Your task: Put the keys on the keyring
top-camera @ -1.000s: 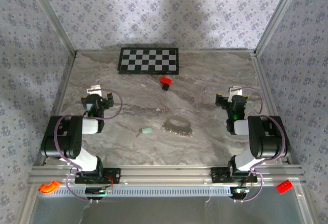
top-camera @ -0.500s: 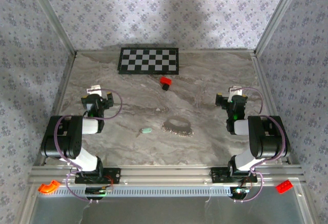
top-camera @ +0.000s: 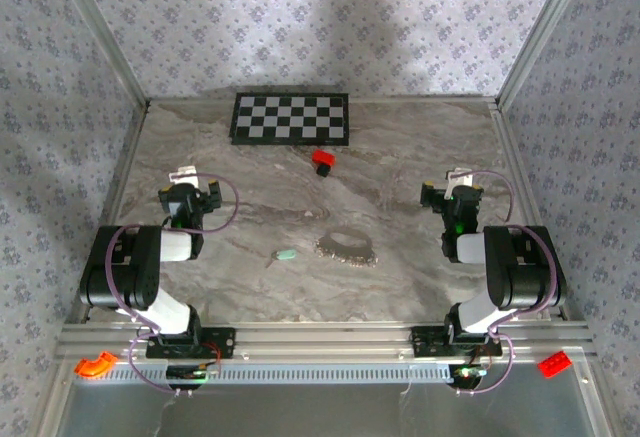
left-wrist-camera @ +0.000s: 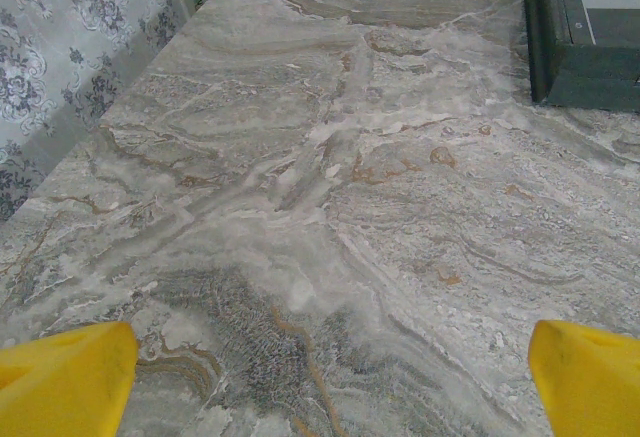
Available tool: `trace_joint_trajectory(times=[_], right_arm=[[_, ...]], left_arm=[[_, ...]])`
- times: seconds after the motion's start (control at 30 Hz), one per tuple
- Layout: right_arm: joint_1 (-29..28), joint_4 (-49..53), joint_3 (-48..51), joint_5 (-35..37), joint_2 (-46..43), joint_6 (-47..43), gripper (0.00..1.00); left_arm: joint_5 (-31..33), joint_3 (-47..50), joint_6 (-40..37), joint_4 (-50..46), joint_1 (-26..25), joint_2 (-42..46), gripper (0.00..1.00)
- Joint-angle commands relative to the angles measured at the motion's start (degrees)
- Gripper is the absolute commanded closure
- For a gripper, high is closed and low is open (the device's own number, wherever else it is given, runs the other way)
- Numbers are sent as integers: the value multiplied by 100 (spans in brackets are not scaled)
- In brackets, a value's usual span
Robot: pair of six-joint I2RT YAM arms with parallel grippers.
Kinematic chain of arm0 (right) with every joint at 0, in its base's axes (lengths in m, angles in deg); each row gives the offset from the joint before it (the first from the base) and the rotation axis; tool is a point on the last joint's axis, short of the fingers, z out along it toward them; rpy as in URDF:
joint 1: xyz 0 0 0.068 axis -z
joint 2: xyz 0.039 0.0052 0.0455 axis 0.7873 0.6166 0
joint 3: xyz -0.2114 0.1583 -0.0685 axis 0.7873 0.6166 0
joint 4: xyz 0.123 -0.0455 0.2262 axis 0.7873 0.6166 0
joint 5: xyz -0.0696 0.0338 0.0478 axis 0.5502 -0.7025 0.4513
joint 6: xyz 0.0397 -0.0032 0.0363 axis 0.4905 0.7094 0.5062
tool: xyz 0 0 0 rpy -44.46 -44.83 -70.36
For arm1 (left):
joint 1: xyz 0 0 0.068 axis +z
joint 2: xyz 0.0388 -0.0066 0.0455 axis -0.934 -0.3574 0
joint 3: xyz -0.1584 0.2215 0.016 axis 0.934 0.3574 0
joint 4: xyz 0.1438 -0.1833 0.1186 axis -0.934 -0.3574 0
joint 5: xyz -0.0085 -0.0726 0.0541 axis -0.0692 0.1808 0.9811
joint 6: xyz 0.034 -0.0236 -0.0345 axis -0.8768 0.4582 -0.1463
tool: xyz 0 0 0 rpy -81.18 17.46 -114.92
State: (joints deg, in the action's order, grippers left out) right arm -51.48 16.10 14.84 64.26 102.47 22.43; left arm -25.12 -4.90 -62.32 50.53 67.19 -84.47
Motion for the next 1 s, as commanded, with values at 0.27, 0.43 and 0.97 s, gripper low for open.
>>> trace_joint_trajectory(times=[0.27,0.43,0.97], right_arm=[[-23,14,-91,121,46,76,0],[-62,283,-180,45,-113,-27,0],[-1278,3052,-961,1170,-1943,44,0]], left_arm=[[-78,17,60,175,35,-12,0],[14,-70,109,-113,33,168,0],[-206,-654,629,-3300,-280,2827,0]])
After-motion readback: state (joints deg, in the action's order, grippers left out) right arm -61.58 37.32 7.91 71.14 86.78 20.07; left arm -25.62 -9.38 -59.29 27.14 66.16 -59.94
